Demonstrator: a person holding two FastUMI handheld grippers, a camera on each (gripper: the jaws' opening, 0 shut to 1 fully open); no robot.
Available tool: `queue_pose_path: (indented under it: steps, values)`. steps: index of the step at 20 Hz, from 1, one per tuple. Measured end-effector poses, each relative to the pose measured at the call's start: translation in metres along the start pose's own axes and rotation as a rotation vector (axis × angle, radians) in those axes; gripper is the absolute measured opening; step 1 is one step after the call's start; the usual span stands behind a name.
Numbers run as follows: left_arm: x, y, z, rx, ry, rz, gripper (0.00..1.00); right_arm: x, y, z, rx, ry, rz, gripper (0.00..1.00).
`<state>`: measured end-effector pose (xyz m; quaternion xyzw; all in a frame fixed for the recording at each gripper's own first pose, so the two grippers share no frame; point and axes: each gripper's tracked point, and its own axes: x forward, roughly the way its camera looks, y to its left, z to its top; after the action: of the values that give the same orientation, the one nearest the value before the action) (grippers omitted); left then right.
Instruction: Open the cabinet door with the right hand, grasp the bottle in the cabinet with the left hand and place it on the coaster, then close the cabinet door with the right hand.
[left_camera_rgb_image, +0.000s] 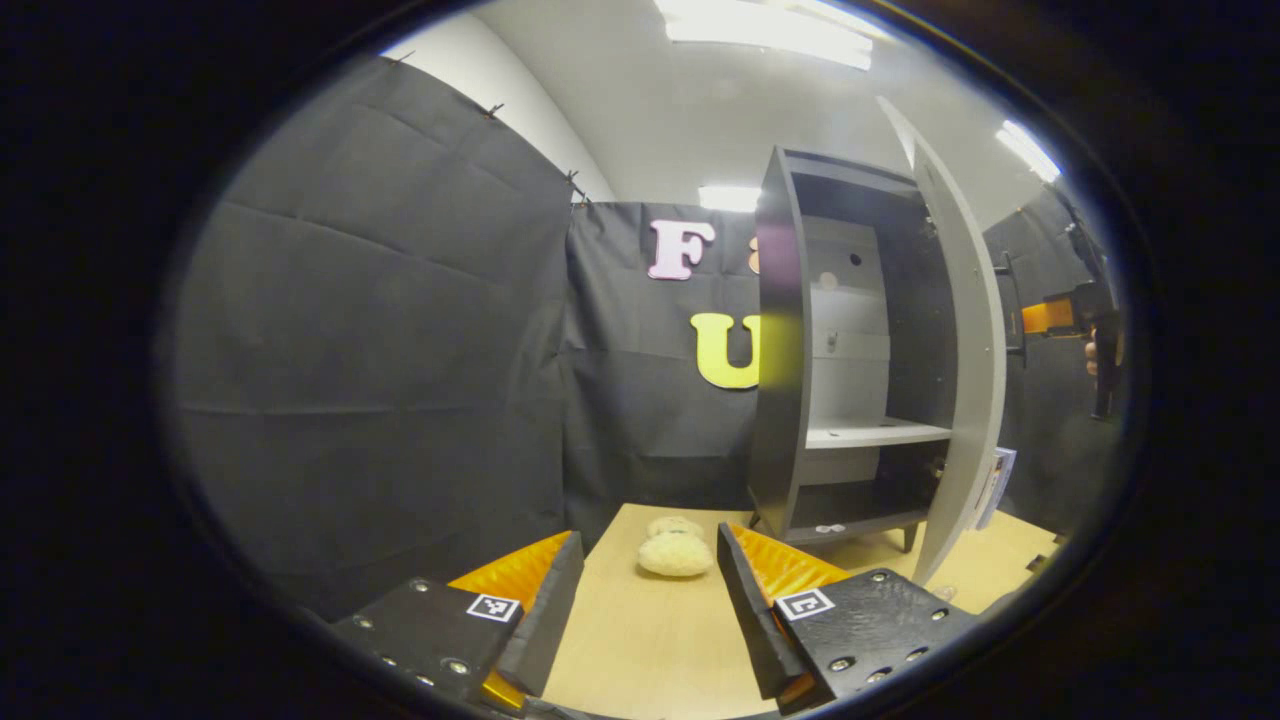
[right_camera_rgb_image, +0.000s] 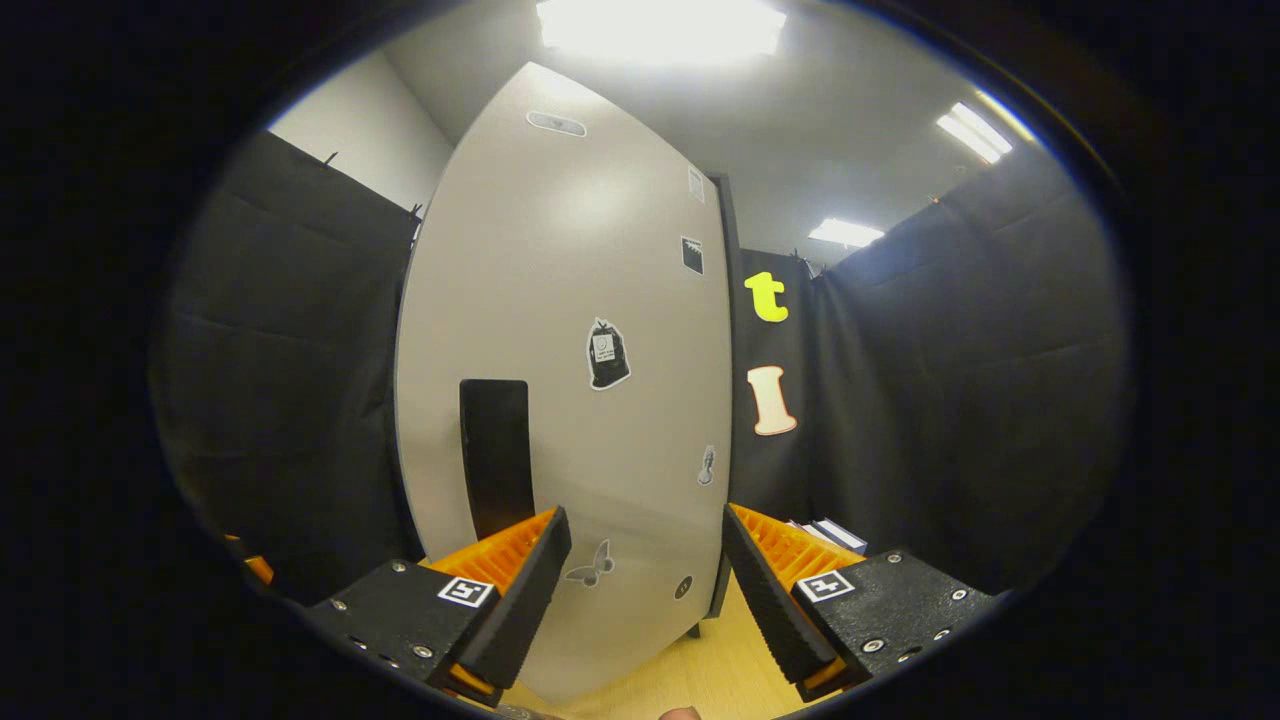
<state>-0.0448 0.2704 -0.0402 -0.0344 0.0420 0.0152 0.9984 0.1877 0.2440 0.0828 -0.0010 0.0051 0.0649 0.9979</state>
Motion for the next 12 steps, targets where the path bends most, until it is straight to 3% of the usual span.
queue_pose_path:
  steps: [6, 7, 12]
  values:
    - [0.001, 0.014, -0.003, 0.004, 0.003, 0.023, 0.82, 0.013, 0.033, -0.008, -0.014, -0.004, 0.062, 0.92]
    - [0.001, 0.016, -0.003, 0.005, 0.001, 0.024, 0.82, 0.015, 0.038, -0.012, -0.012, 0.000, 0.070, 0.95]
    - [0.008, 0.014, 0.004, 0.006, -0.014, 0.014, 0.82, 0.013, 0.036, -0.022, -0.006, 0.018, 0.068, 0.95]
